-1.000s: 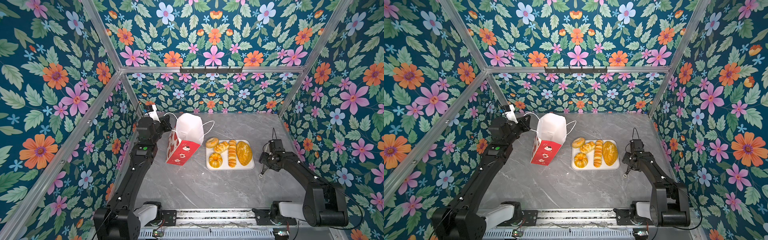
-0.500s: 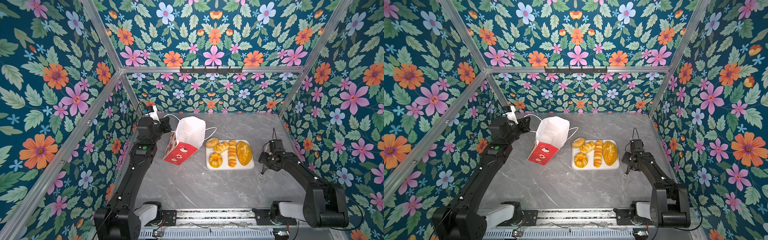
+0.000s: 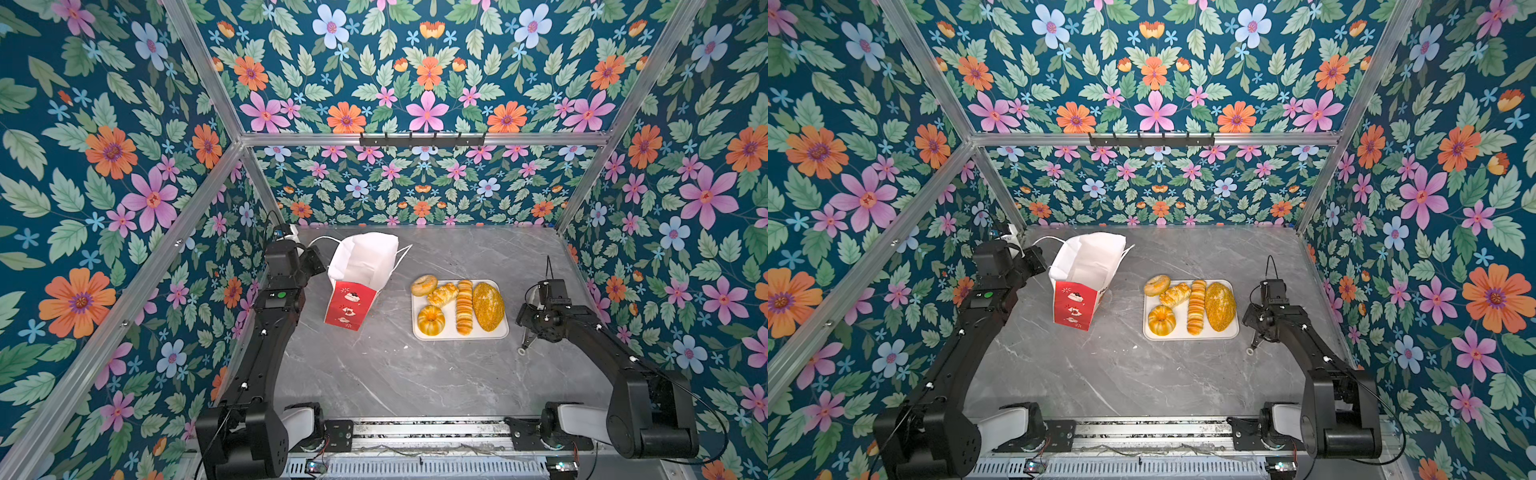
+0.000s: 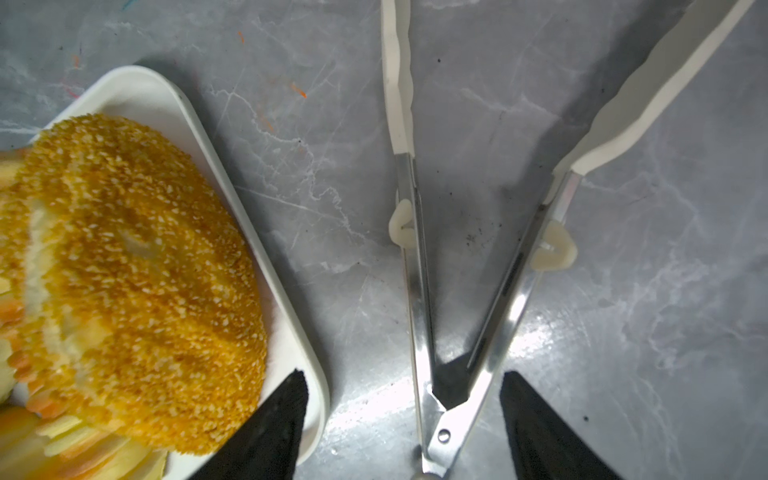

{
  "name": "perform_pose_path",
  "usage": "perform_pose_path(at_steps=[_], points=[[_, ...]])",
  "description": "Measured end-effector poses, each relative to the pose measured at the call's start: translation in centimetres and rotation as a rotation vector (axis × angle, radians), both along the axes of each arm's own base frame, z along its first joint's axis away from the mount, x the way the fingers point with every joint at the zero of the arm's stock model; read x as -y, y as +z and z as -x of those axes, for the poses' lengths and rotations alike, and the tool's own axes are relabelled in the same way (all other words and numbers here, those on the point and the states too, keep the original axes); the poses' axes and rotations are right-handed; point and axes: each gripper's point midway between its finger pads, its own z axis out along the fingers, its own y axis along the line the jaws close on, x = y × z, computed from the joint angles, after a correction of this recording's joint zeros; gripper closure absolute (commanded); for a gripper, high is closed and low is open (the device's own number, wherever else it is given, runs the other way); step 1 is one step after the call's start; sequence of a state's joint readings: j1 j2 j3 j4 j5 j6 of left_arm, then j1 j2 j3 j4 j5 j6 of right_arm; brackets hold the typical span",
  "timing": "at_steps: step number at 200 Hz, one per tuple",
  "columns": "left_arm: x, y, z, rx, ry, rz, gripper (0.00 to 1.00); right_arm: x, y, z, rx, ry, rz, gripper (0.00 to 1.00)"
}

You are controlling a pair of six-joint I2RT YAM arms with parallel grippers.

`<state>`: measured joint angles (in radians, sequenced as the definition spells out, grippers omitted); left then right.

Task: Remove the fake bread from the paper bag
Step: 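Set the paper bag upright on the table with the left gripper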

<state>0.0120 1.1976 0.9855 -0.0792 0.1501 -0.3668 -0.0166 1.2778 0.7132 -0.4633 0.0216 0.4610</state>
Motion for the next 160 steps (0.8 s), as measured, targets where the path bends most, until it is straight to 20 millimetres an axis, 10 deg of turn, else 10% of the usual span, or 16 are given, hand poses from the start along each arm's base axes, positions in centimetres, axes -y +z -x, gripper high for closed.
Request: perform_pose_path(at_steps=[160], points=[[-5.3, -1.9, 1.6, -0.112, 0.218, -0.166, 0.77, -0.9, 0.2, -0.6, 0.034, 0.025, -0.048, 0.26]])
